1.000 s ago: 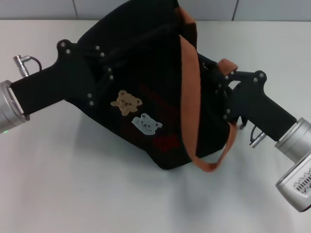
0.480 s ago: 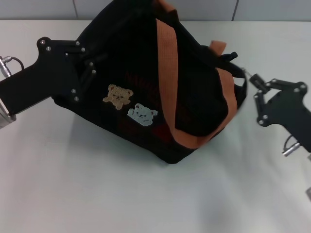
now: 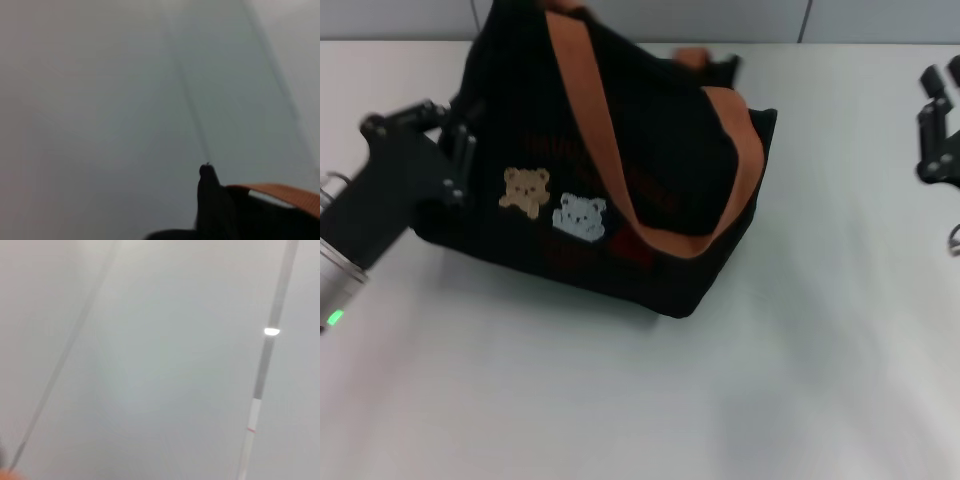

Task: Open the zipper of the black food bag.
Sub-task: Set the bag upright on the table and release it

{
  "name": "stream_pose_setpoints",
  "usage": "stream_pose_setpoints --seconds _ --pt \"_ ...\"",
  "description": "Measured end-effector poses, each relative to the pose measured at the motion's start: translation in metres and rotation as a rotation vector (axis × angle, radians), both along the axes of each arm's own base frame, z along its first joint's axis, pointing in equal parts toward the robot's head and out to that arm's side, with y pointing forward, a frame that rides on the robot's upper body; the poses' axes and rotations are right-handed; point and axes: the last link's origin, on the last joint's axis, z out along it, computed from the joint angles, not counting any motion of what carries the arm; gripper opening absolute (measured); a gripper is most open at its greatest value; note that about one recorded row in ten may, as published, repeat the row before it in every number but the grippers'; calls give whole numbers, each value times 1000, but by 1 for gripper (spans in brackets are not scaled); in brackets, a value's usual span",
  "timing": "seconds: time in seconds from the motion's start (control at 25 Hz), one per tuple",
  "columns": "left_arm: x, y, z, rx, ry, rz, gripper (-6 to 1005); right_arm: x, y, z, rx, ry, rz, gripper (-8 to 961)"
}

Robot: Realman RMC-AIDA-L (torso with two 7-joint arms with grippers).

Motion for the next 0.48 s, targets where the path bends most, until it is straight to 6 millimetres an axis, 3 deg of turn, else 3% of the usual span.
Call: stream_pose_setpoints --seconds 0.16,0.28,0.36,0.4,0.48 --pt "-2 7 -36 -95 -48 165 115 7 0 8 -3 94 -29 95" --pt "3 15 -51 -193 -96 232 116 17 0 18 5 184 -68 167" --pt "5 16 -50 -229 -138 236 147 22 -2 22 9 237 -89 326" --pt "3 12 -38 -231 -202 216 177 25 -4 23 10 250 -96 405" --pt "2 10 -30 -228 -232 201 239 28 -6 25 9 260 -101 491"
